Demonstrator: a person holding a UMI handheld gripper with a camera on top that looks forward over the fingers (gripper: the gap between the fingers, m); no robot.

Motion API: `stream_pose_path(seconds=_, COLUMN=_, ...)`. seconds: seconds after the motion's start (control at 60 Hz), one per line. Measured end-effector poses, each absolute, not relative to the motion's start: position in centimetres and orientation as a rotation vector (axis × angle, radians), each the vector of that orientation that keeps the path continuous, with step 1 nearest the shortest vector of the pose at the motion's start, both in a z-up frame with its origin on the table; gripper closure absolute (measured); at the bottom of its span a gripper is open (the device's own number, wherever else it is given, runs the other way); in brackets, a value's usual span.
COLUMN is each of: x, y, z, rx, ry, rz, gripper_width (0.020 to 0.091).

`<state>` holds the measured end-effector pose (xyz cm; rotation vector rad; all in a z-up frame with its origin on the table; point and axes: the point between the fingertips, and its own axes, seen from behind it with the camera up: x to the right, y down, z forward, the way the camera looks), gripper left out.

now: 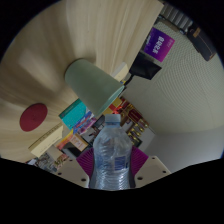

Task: Pour water

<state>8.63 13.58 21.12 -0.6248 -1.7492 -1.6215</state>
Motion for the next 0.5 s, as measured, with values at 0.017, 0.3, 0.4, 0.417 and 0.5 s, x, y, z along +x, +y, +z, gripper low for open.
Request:
stream_pose_path(seconds=0.017, x=8.7, y=13.5, z=21.1, rx=-0.629, ry=-1.748, rz=-1.619, gripper_width=0.0651)
stream_pose_path(seconds=0.3, x=9.4, y=12.0, z=21.8, rx=-0.709, ry=-1.622, rz=-1.574, gripper_width=0.0644)
stream_pose_path(seconds=0.4, x=9.3, y=13.8, z=22.8, rx=-0.895, ry=-1.38, rz=-1.329, gripper_width=0.065)
stream_pose_path(seconds=0.417, x=9.5, y=13.8, z=22.9, rx=-0.942, ry=-1.321, rz=-1.274, gripper_width=0.0649)
stream_pose_path(seconds=0.5, x=11.0, y=13.8, z=21.6, rx=-1.194, ry=-1.005, rz=-0.947, gripper_width=0.0646)
